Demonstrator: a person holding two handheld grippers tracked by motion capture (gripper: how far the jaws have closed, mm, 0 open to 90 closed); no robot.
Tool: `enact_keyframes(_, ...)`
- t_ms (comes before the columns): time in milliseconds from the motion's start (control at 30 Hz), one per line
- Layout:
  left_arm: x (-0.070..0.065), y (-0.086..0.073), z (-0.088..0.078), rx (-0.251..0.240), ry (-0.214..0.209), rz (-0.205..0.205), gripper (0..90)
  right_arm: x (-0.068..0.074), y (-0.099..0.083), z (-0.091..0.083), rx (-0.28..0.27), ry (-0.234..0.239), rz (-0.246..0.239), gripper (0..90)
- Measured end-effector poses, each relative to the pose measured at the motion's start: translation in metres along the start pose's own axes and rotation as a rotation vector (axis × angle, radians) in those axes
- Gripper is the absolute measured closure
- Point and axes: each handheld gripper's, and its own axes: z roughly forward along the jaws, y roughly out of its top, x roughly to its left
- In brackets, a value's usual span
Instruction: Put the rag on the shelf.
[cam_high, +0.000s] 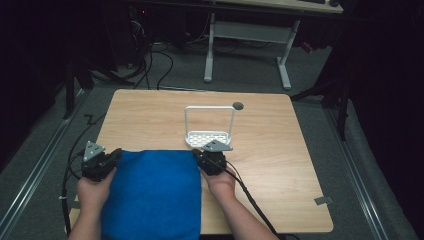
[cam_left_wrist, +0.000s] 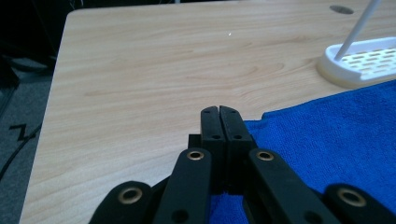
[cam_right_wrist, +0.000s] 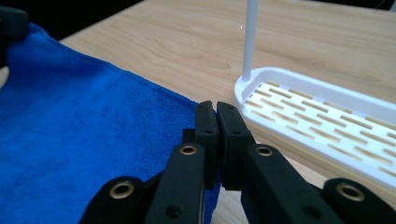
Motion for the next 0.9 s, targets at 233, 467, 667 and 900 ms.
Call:
enact_keyframes(233, -0.018, 0.010, -0.011, -0.092, -0.037, 0.032, 89.9, -0.007, -0.001, -0.040, -0.098, -0.019, 0.015, 88.5)
enact_keyframes(467, -0.036, 0.018, -0.017, -0.141, -0.099, 0.030, 90.0, -0.018, -0.006, -0.072, -0.164, -0.048, 0.027, 88.6)
enact_keyframes(667, -0.060, 0.024, -0.020, -0.187, -0.172, 0.035, 90.0, -0.030, -0.015, -0.105, -0.212, -0.073, 0.049, 88.6)
enact_keyframes(900, -0.096, 0.031, -0.027, -0.254, -0.200, 0.090, 90.0, -0.042, -0.023, -0.141, -0.269, -0.125, 0.050, 88.6)
